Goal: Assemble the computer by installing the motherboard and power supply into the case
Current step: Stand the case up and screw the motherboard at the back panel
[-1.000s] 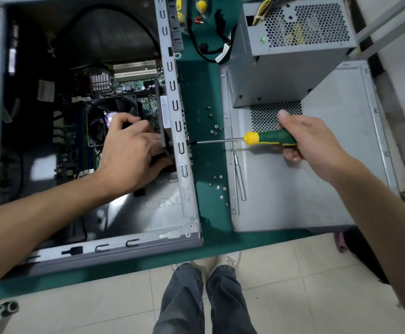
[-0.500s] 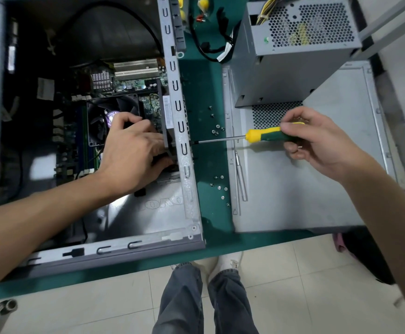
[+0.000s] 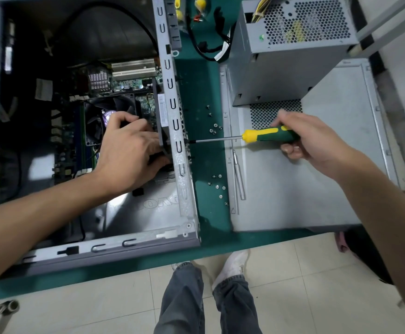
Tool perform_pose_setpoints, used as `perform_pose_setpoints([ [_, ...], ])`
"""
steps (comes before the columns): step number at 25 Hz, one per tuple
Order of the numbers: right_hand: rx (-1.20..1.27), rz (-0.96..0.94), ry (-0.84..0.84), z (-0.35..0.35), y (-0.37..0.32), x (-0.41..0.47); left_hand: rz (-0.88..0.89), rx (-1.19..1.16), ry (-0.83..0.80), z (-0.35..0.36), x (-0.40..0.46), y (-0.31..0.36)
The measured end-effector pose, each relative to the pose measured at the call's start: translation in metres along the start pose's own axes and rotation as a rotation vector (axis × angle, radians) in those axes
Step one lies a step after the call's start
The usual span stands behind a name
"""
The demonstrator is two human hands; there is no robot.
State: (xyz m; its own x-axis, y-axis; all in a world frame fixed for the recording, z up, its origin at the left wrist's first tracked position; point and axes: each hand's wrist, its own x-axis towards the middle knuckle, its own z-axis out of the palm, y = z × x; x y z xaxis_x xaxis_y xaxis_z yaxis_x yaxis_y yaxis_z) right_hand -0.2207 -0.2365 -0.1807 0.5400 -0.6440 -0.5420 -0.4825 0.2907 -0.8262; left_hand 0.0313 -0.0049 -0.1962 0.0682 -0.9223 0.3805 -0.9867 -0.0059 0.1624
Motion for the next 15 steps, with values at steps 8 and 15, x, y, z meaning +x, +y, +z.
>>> perform_pose_setpoints([
  [8,-0.092,0.009,0.044,0.003,0.001,0.0,-0.021,0.06,0.023,0.001,-0.001,-0.003],
  [15,-0.09,-0.054,0.083,0.003,0.003,-0.002,-0.016,0.062,0.011,0.004,0.0,0.0],
])
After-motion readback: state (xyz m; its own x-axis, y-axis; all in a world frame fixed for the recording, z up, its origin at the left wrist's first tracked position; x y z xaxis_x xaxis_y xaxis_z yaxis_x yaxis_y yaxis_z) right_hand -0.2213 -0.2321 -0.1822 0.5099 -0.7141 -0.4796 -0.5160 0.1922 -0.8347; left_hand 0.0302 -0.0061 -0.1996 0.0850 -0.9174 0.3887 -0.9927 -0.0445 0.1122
